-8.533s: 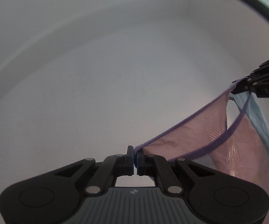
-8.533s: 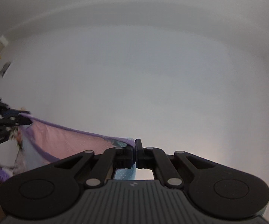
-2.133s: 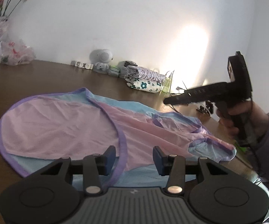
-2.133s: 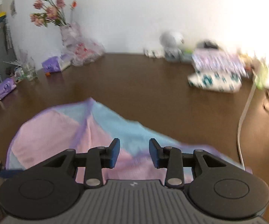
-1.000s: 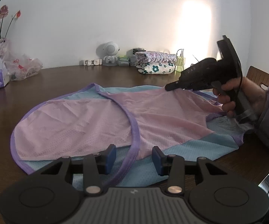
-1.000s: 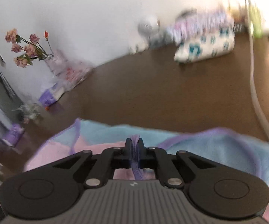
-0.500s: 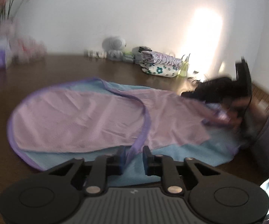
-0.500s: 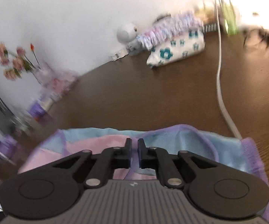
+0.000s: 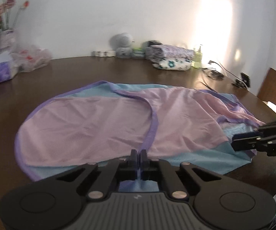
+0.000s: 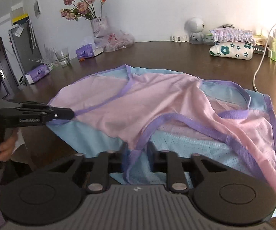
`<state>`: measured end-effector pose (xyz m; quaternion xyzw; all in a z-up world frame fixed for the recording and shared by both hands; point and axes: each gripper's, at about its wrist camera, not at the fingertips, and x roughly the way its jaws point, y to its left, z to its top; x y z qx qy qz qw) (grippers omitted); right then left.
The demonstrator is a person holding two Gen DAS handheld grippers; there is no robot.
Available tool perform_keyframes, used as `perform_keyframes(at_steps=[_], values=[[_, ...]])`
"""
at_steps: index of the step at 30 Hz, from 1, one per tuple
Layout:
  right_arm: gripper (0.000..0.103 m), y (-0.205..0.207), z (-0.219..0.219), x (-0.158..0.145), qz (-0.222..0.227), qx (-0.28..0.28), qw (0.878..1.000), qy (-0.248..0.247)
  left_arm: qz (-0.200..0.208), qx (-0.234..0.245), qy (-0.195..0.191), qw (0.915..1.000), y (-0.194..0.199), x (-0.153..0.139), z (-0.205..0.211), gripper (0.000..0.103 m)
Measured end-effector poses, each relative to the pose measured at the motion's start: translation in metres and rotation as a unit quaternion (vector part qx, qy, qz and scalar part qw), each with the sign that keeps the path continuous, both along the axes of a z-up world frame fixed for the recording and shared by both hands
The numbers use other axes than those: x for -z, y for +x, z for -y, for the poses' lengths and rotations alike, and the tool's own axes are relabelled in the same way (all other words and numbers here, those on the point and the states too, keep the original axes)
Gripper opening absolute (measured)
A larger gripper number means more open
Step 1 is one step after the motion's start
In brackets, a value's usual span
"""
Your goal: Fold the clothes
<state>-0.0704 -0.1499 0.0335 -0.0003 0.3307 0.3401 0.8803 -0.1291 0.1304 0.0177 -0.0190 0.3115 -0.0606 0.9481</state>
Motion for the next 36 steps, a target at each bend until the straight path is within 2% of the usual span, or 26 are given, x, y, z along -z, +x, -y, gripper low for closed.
perform_keyframes(at_steps=[3, 5, 7, 11, 13, 15, 17, 19, 20, 21, 23, 25, 28, 30, 32, 33, 35, 36], values=[[0.006, -0.009, 0.005, -0.007, 0.017, -0.02, 1.0, 0.008, 0.002, -0.032, -0.001, 0.9995, -0.008, -0.001, -0.008, 0.001], [0.006, -0.016, 0.007, -0.009, 0.017, -0.031, 0.999, 0.007, -0.006, -0.051, 0.016, 0.9985, -0.007, 0.003, -0.008, 0.001], [0.006, -0.021, 0.007, -0.007, 0.014, -0.039, 0.999, 0.002, -0.001, -0.053, 0.026, 0.9983, -0.009, 0.005, -0.007, 0.004], [0.008, -0.028, 0.009, -0.008, 0.016, -0.044, 0.999, 0.005, 0.01, -0.042, 0.014, 0.999, -0.003, -0.009, -0.005, 0.008], [0.009, -0.028, 0.016, -0.015, 0.027, -0.031, 0.999, 0.023, 0.02, -0.016, 0.027, 0.9993, 0.01, -0.028, 0.001, 0.017], [0.012, -0.023, 0.021, -0.018, 0.044, 0.004, 0.999, 0.023, 0.011, 0.009, 0.033, 0.9994, 0.036, -0.042, 0.006, 0.035], [0.012, -0.014, 0.019, -0.019, 0.046, 0.028, 0.998, 0.026, -0.018, 0.031, 0.029, 0.9989, 0.078, -0.046, 0.011, 0.036], [0.012, -0.006, 0.02, -0.017, 0.043, 0.049, 0.997, 0.029, -0.047, 0.029, 0.037, 0.9978, 0.114, -0.041, 0.018, 0.032], [0.012, -0.005, 0.02, -0.017, 0.048, 0.059, 0.997, 0.024, -0.055, 0.023, 0.045, 0.9972, 0.127, -0.039, 0.022, 0.02], [0.012, -0.005, 0.021, -0.017, 0.053, 0.067, 0.996, 0.016, -0.06, 0.023, 0.052, 0.9966, 0.139, -0.036, 0.026, 0.015], [0.012, -0.005, 0.028, -0.017, 0.062, 0.082, 0.995, 0.008, -0.053, 0.03, 0.052, 0.9968, 0.145, -0.033, 0.03, 0.015], [0.02, -0.003, 0.039, -0.018, 0.067, 0.102, 0.992, 0.005, -0.048, 0.036, 0.056, 0.9966, 0.144, -0.026, 0.034, 0.017], [0.025, 0.001, 0.056, -0.016, 0.073, 0.121, 0.99, -0.005, -0.061, 0.019, 0.094, 0.9935, 0.141, -0.016, 0.042, 0.018], [0.025, 0.0, 0.061, -0.015, 0.071, 0.111, 0.991, -0.003, -0.046, 0.006, 0.106, 0.9933, 0.133, -0.024, 0.053, 0.015], [0.028, 0.0, 0.066, -0.014, 0.069, 0.108, 0.992, 0.007, -0.008, 0.042, 0.084, 0.9955, 0.113, -0.04, 0.072, 0.017], [0.031, 0.003, 0.068, -0.012, 0.068, 0.113, 0.991, 0.011, 0.002, 0.083, 0.065, 0.9945, 0.103, -0.045, 0.087, 0.025], [0.031, 0.009, 0.073, -0.01, 0.064, 0.125, 0.99, 0.019, -0.009, 0.166, 0.049, 0.985, 0.093, -0.043, 0.121, 0.033], [0.031, 0.012, 0.075, -0.009, 0.06, 0.132, 0.989, 0.022, -0.015, 0.193, 0.055, 0.9795, 0.09, -0.038, 0.138, 0.033]])
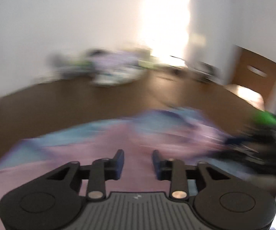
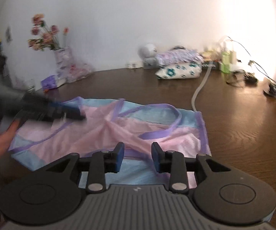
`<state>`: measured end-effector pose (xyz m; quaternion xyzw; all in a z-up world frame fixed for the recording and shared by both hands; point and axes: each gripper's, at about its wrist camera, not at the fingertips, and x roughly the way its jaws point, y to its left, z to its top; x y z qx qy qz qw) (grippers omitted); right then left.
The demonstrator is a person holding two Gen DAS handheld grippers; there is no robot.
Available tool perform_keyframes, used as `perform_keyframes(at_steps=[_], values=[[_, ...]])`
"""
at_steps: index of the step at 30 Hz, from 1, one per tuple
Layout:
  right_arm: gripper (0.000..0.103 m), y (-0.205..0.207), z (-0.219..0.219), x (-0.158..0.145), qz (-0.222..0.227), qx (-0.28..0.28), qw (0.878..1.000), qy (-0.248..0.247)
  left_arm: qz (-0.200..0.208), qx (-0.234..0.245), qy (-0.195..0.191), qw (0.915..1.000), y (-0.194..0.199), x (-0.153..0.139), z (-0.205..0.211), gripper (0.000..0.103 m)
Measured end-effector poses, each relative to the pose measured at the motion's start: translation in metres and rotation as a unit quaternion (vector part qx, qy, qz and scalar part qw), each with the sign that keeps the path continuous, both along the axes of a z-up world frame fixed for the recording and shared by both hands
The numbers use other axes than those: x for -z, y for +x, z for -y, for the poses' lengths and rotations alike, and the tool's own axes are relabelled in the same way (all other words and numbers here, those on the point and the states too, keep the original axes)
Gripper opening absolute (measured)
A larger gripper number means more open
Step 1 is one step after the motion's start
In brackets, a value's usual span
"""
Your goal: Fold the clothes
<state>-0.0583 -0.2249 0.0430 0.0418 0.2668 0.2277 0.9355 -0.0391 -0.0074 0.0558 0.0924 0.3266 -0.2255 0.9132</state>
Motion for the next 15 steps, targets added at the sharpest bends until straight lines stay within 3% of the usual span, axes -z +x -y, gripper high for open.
perform_keyframes(at_steps=[4, 5, 8, 11, 14, 15], values=[[0.031, 0.005, 0.009, 0.0, -0.012, 0.023, 0.999, 0.022, 0.015, 0.013, 0.094, 0.9954, 0.0, 0.025, 0.042, 0.032], [0.031, 0.006, 0.012, -0.001, -0.015, 0.028, 0.999, 0.03, 0.015, 0.012, 0.099, 0.995, 0.001, 0.027, 0.044, 0.031], [0.033, 0.018, 0.017, -0.003, -0.023, 0.047, 0.998, 0.045, -0.012, 0.016, 0.078, 0.9968, 0.002, 0.025, 0.039, 0.005], [0.04, 0.036, 0.017, -0.004, -0.04, 0.064, 0.996, 0.053, -0.005, 0.013, 0.076, 0.997, -0.006, 0.026, 0.036, 0.001], [0.038, 0.052, 0.009, 0.003, -0.058, 0.073, 0.995, 0.037, 0.0, 0.019, 0.066, 0.9976, -0.016, 0.031, 0.034, 0.001], [0.026, 0.055, 0.005, 0.004, -0.062, 0.066, 0.996, 0.019, 0.002, 0.017, 0.061, 0.998, -0.018, 0.032, 0.032, 0.001]])
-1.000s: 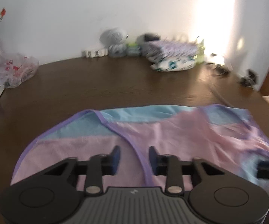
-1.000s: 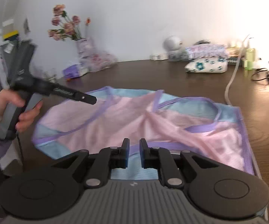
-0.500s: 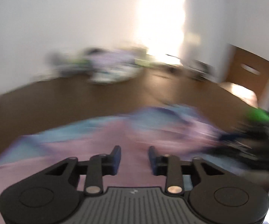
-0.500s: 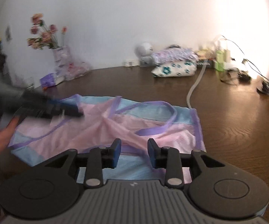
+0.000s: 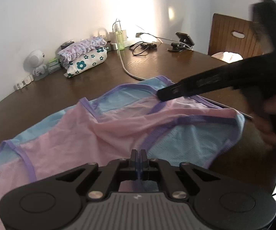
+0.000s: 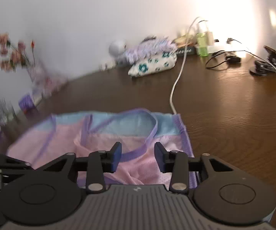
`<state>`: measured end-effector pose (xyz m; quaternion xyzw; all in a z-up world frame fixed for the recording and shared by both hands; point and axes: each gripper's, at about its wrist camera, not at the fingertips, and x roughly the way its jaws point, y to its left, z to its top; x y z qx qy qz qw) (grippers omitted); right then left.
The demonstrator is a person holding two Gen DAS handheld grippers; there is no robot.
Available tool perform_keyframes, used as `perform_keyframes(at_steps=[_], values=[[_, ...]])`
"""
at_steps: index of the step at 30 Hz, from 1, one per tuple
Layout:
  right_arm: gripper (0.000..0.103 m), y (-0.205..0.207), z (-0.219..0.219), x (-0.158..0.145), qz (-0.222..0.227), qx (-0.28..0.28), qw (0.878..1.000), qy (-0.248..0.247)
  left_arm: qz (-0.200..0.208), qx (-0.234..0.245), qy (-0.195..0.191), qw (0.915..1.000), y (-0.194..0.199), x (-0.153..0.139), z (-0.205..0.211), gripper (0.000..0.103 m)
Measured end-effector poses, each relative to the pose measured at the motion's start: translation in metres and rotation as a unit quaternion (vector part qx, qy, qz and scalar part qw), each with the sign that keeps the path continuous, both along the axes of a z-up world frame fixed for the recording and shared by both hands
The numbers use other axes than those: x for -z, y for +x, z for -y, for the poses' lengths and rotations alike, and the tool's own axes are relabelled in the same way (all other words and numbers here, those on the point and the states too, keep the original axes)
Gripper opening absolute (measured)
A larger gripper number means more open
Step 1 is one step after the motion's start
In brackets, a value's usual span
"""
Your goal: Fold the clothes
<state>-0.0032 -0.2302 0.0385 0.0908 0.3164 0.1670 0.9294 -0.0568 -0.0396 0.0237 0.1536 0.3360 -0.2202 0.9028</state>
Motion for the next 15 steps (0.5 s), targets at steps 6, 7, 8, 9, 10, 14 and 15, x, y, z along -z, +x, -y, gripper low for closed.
perform_keyframes(at_steps=[6, 7, 8, 9, 10, 14, 15], values=[[0.004, 0.01, -0.001, 0.002, 0.005, 0.022, 1.0, 0.004, 0.002, -0.006, -0.024, 0.9997, -0.001, 0.003, -0.007, 0.001], [0.004, 0.012, 0.007, 0.001, 0.008, 0.046, 0.998, 0.03, 0.004, -0.005, -0.023, 0.9997, -0.002, 0.003, -0.007, 0.001], [0.004, 0.014, 0.015, 0.002, 0.006, 0.065, 0.997, 0.051, 0.007, -0.004, -0.023, 0.9997, -0.003, 0.003, -0.007, 0.001], [0.004, 0.016, 0.02, 0.005, 0.001, 0.077, 0.995, 0.059, 0.008, -0.003, -0.023, 0.9997, -0.004, 0.004, -0.007, 0.001], [0.006, 0.017, 0.024, 0.007, -0.004, 0.089, 0.994, 0.066, 0.01, -0.003, -0.024, 0.9997, -0.004, 0.004, -0.007, 0.001], [0.011, 0.005, 0.023, 0.001, 0.023, 0.093, 0.993, 0.067, 0.01, -0.001, -0.02, 0.9997, -0.005, 0.002, -0.005, 0.006], [0.02, 0.001, 0.022, -0.002, 0.032, 0.089, 0.993, 0.066, 0.014, 0.0, -0.017, 0.9998, -0.006, 0.0, -0.003, 0.007]])
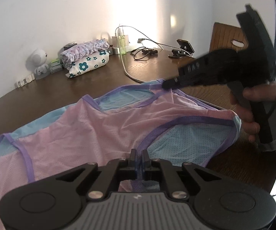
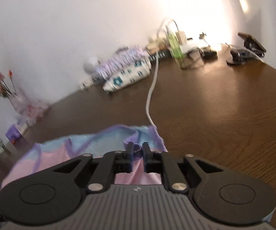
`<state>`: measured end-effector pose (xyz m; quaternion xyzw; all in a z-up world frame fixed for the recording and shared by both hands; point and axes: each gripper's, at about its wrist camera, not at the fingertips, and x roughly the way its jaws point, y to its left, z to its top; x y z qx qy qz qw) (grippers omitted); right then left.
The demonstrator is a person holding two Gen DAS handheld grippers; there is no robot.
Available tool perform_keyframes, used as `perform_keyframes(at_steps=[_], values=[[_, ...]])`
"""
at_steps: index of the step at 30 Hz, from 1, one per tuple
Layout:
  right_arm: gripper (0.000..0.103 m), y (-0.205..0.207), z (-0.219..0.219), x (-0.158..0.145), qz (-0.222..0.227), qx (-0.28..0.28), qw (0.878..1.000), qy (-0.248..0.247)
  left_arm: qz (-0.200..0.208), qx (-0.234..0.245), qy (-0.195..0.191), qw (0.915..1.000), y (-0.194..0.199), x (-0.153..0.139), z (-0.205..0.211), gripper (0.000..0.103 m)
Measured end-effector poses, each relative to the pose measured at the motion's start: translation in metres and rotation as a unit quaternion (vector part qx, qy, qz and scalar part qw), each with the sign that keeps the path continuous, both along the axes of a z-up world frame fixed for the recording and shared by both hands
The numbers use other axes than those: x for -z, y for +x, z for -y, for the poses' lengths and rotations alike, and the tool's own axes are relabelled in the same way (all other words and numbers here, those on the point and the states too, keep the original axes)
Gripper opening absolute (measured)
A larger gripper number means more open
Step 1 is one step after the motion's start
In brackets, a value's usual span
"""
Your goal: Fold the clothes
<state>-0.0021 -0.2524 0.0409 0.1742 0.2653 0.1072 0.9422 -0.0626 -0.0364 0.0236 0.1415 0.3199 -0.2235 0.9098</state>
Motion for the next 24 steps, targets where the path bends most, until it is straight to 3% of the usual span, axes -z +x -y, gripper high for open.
perform_keyframes(at_steps=[1, 2, 3, 5, 7, 9, 10, 14, 19, 24], values=[[0.034, -0.004, -0.001, -0.003, 0.009, -0.003, 1.0, -0.002, 0.007, 0.004, 0.005, 1.0, -0.001, -0.002, 0.003, 0.01], [0.038, -0.008, -0.002, -0.006, 0.019, -0.007, 1.0, -0.006, 0.015, 0.012, 0.01, 0.9998, -0.003, -0.004, 0.007, 0.02], [0.04, -0.014, -0.005, -0.012, 0.03, -0.016, 0.999, -0.03, 0.022, 0.019, 0.02, 0.9994, -0.003, -0.005, 0.01, 0.032], [0.04, -0.027, -0.013, -0.021, 0.044, -0.045, 0.995, -0.078, 0.031, 0.028, 0.048, 0.998, -0.003, -0.004, 0.019, 0.038], [0.04, -0.04, -0.019, -0.021, 0.036, -0.082, 0.991, -0.104, 0.026, 0.03, 0.069, 0.9968, 0.0, 0.0, 0.023, 0.036], [0.04, -0.051, -0.023, -0.016, 0.024, -0.112, 0.987, -0.115, 0.012, 0.031, 0.065, 0.9973, 0.004, 0.001, 0.021, 0.011], [0.04, -0.059, -0.024, -0.012, 0.017, -0.119, 0.985, -0.119, 0.005, 0.028, 0.06, 0.9978, 0.006, 0.001, 0.019, 0.007], [0.04, -0.067, -0.023, 0.002, -0.008, -0.129, 0.985, -0.116, 0.01, 0.005, 0.052, 0.9986, 0.008, 0.001, 0.014, 0.001], [0.04, -0.072, -0.015, 0.012, -0.021, -0.123, 0.986, -0.113, 0.007, -0.017, -0.019, 0.9996, 0.003, -0.012, -0.004, 0.0], [0.039, -0.075, -0.007, 0.014, -0.021, -0.124, 0.985, -0.119, -0.006, -0.043, -0.041, 0.9982, 0.001, -0.009, -0.013, 0.0]])
